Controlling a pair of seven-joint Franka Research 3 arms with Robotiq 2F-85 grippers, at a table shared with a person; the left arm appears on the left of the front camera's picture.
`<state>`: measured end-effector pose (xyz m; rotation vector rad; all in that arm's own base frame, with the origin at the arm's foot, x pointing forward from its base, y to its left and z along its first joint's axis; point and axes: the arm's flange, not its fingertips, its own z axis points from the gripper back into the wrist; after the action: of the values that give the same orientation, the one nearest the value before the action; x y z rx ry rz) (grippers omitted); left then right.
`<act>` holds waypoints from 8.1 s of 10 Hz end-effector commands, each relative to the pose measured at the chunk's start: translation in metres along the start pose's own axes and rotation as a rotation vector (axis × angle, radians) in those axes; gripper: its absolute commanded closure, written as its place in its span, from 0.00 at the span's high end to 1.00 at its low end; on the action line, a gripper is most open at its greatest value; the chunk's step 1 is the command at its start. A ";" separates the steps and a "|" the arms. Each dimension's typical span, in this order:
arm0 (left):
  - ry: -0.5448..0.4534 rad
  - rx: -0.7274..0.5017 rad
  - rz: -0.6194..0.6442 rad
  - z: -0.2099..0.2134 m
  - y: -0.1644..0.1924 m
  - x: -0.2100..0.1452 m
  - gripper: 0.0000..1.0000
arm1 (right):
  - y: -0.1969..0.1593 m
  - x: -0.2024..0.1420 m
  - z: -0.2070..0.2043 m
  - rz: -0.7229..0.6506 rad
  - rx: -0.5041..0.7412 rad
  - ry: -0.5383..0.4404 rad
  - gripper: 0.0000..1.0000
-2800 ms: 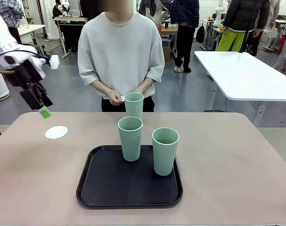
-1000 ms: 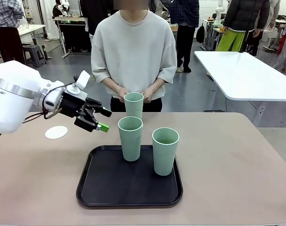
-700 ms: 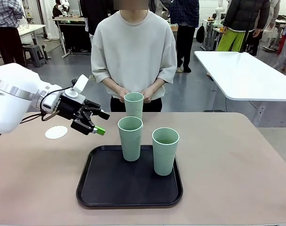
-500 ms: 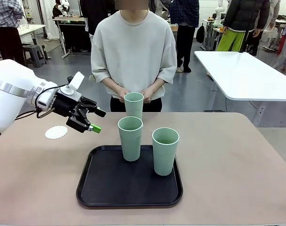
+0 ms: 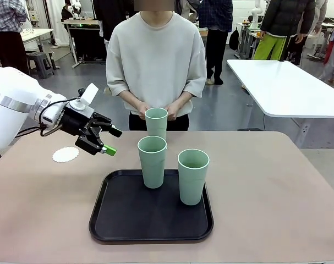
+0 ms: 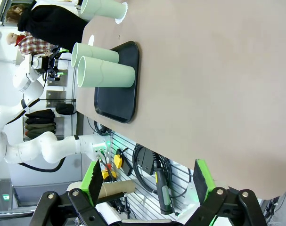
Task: Place coasters on the table and set cups on them.
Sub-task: Take one Reusable plastic cup from the Flat Tray and place it on a coaster set by the human.
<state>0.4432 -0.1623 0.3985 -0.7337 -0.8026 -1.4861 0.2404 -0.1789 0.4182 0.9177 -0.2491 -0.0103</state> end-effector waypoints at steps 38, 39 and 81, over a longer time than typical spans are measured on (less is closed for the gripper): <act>-0.364 -0.162 -0.057 -0.150 0.044 -0.096 1.00 | 0.000 0.001 -0.001 0.012 0.021 -0.012 1.00; -0.365 -0.165 -0.058 -0.153 0.046 -0.095 1.00 | 0.000 0.001 -0.001 0.012 0.021 -0.012 1.00; -0.321 0.311 0.136 0.165 0.103 -0.235 0.84 | 0.000 0.001 -0.001 0.012 0.021 -0.012 1.00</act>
<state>0.5575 0.1139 0.3050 -0.8227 -1.1396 -1.1131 0.2403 -0.1791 0.4181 0.9183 -0.2486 -0.0110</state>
